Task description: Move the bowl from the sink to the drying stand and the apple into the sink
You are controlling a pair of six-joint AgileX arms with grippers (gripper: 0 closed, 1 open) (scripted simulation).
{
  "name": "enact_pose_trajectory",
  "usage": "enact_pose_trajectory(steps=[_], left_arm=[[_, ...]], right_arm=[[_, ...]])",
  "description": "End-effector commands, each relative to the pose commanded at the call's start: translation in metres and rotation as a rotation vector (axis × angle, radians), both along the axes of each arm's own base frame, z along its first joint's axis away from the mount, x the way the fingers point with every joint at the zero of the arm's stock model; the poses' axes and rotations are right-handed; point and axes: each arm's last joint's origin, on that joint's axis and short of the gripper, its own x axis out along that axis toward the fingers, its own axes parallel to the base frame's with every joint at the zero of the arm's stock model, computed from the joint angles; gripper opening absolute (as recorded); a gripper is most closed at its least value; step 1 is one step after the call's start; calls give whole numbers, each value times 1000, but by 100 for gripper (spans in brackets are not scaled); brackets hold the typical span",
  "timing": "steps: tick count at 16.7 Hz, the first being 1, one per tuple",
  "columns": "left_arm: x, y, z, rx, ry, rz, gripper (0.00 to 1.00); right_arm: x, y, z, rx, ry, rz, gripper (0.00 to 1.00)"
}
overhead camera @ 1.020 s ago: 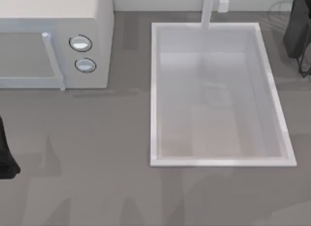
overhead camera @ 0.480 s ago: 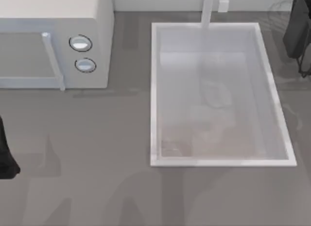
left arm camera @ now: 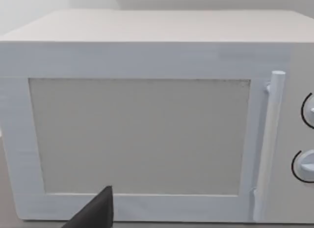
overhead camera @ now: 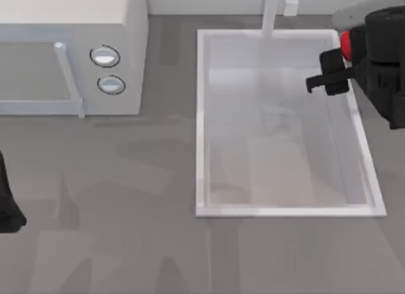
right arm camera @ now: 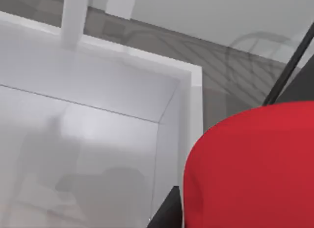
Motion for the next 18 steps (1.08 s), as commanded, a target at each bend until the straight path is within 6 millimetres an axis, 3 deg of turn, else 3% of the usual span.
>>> enact_pose_trajectory(steps=[3, 7, 11, 18], left_arm=[[0, 0, 0, 0, 0, 0, 100], [0, 0, 0, 0, 0, 0, 100], [0, 0, 0, 0, 0, 0, 100], [0, 0, 0, 0, 0, 0, 100]], right_arm=[[-20, 32, 2, 91, -204, 13, 0], [-47, 55, 8, 226, -398, 9, 0], [-61, 61, 13, 298, -474, 1, 0], [-59, 62, 8, 295, -470, 2, 0]])
